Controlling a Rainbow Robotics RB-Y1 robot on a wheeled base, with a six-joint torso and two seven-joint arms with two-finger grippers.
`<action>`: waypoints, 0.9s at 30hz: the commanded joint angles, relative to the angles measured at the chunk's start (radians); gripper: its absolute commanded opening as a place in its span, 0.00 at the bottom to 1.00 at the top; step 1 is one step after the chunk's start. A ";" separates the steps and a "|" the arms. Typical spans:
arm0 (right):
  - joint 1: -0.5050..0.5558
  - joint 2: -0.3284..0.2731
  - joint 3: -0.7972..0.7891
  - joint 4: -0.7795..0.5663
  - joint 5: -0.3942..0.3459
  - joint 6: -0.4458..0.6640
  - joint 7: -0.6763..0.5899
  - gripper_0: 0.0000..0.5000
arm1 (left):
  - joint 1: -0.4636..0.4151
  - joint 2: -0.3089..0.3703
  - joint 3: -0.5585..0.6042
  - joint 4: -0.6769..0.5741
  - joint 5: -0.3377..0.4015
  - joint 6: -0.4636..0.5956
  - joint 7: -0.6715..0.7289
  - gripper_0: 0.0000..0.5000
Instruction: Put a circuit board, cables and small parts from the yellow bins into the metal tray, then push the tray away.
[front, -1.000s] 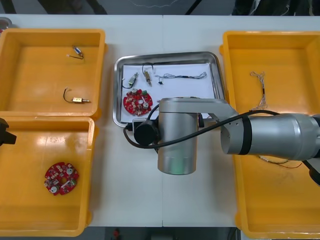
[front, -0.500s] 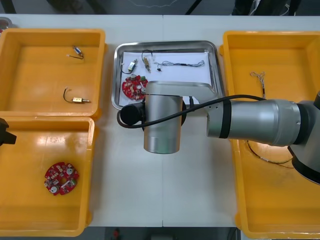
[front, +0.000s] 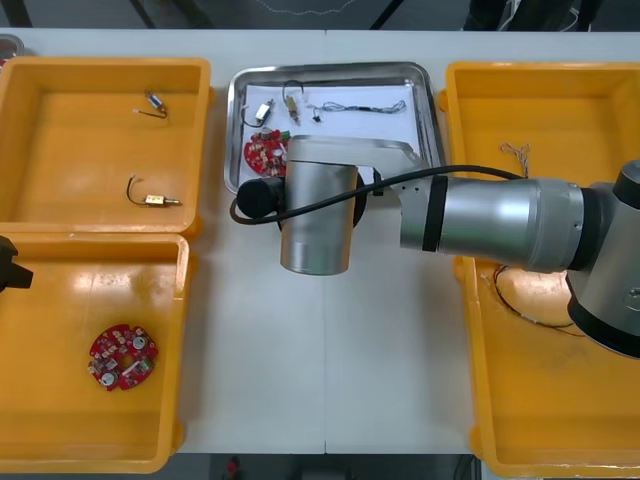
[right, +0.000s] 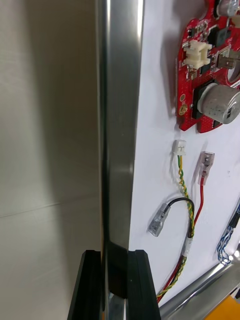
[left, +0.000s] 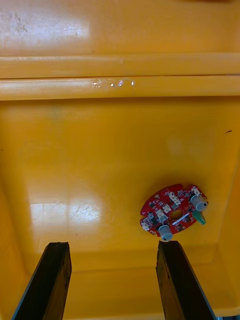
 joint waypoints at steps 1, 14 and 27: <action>-0.066 0.044 -0.044 0.057 -0.013 -0.045 0.036 0.00 | 0.019 0.043 0.025 -0.027 -0.006 0.006 -0.052 1.00; -0.092 0.045 -0.057 0.181 -0.059 -0.208 0.076 0.00 | 0.019 0.043 0.025 -0.027 -0.006 0.006 -0.052 1.00; -0.092 0.074 -0.118 0.282 -0.053 -0.263 0.110 0.00 | 0.019 0.043 0.025 -0.027 -0.006 0.006 -0.052 1.00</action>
